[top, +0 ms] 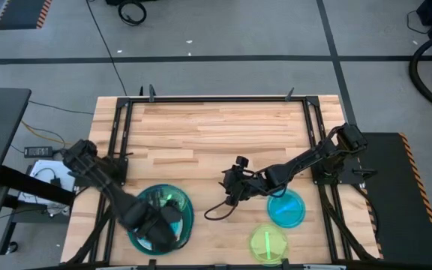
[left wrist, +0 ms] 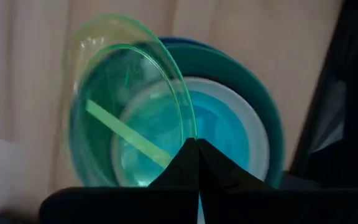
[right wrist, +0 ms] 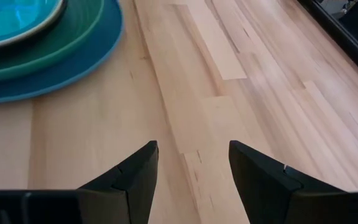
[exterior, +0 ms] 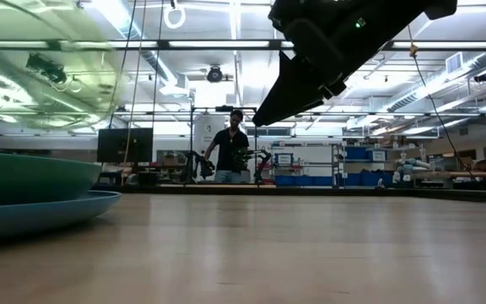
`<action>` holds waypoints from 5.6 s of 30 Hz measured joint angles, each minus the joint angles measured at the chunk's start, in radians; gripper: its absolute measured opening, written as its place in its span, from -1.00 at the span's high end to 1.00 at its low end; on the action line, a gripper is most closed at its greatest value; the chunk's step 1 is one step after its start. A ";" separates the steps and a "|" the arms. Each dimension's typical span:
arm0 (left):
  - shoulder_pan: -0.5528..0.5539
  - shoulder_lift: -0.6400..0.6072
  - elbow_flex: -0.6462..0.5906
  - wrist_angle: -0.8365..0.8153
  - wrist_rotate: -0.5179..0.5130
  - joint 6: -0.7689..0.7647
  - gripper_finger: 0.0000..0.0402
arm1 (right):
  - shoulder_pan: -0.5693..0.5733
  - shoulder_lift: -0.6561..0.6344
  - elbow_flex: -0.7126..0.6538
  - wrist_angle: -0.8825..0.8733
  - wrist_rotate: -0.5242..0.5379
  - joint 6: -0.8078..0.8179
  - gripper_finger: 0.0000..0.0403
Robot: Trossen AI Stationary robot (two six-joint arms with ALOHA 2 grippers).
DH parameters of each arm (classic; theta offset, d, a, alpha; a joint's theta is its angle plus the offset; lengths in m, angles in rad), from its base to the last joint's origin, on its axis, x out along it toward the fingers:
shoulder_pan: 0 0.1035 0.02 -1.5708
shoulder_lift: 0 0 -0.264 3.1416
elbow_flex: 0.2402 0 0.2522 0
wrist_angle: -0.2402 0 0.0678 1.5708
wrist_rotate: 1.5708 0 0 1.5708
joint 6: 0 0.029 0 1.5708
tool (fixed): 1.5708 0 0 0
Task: Stack plastic plates
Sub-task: Stack the transparent green plate on the transparent blue, then stack the transparent blue plate on the transparent green plate
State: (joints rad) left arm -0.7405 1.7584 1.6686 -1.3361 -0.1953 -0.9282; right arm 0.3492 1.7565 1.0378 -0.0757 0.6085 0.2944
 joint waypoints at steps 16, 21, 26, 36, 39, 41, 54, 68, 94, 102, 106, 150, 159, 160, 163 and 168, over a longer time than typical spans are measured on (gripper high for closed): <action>-0.132 0.089 0.054 0.035 -0.017 -0.343 1.00 | 0.010 0.000 0.000 0.000 -0.062 -0.021 -0.03; -0.118 0.165 0.159 -0.033 0.022 -0.344 1.00 | 0.012 0.000 0.000 0.000 -0.085 -0.041 -0.03; -0.134 0.239 0.219 -0.112 0.044 -0.344 1.00 | 0.011 0.000 -0.013 0.002 -0.097 -0.047 -0.03; -0.154 0.328 0.219 -0.137 0.081 -0.244 0.99 | 0.004 0.000 -0.049 0.056 -0.105 -0.047 -0.03; -0.152 0.330 0.211 -0.134 0.071 -0.211 0.98 | 0.000 0.000 -0.049 0.062 -0.114 -0.049 -0.03; -0.147 0.330 0.197 -0.139 0.070 -0.211 0.98 | 0.000 0.000 -0.049 0.062 -0.114 -0.052 -0.03; -0.128 0.330 0.186 -0.131 0.050 -0.184 0.43 | 0.001 0.000 -0.048 0.081 -0.132 -0.052 -0.03; 0.021 0.330 0.205 0.000 -0.170 0.365 0.27 | 0.017 -0.068 -0.001 -0.219 -0.241 -0.012 0.00; 0.150 0.329 -0.084 0.721 -0.358 0.994 0.29 | -0.067 -0.134 0.003 -1.024 -0.830 -0.028 0.08; 0.148 0.292 -0.195 0.831 -0.356 0.966 0.29 | -0.114 -0.134 -0.042 -0.994 -0.807 -0.086 0.25; 0.148 0.225 -0.284 0.910 -0.357 0.933 0.29 | -0.132 -0.133 -0.130 -0.945 -0.820 -0.087 0.32; 0.114 0.114 -0.352 1.034 -0.386 1.023 0.29 | -0.281 -0.214 -0.137 -0.954 -0.876 -0.001 0.99; 0.139 0.114 -0.352 1.116 -0.387 1.303 0.29 | -0.387 -0.226 -0.069 -0.922 -0.967 0.001 0.99; 0.146 0.115 -0.352 1.116 -0.387 1.313 0.29 | -0.392 -0.222 -0.062 -0.918 -0.980 0.001 0.99; 0.172 0.120 -0.352 1.123 -0.371 1.349 0.29 | -0.401 -0.221 -0.051 -0.875 -1.023 0.002 0.99; 0.211 0.159 -0.352 1.178 -0.324 1.472 0.29 | -0.414 -0.221 -0.040 -0.837 -1.067 0.028 0.99</action>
State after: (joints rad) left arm -0.5294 1.9172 1.3170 -0.1586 -0.5190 0.5434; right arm -0.0652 1.5356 0.9974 -0.9124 -0.4582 0.3226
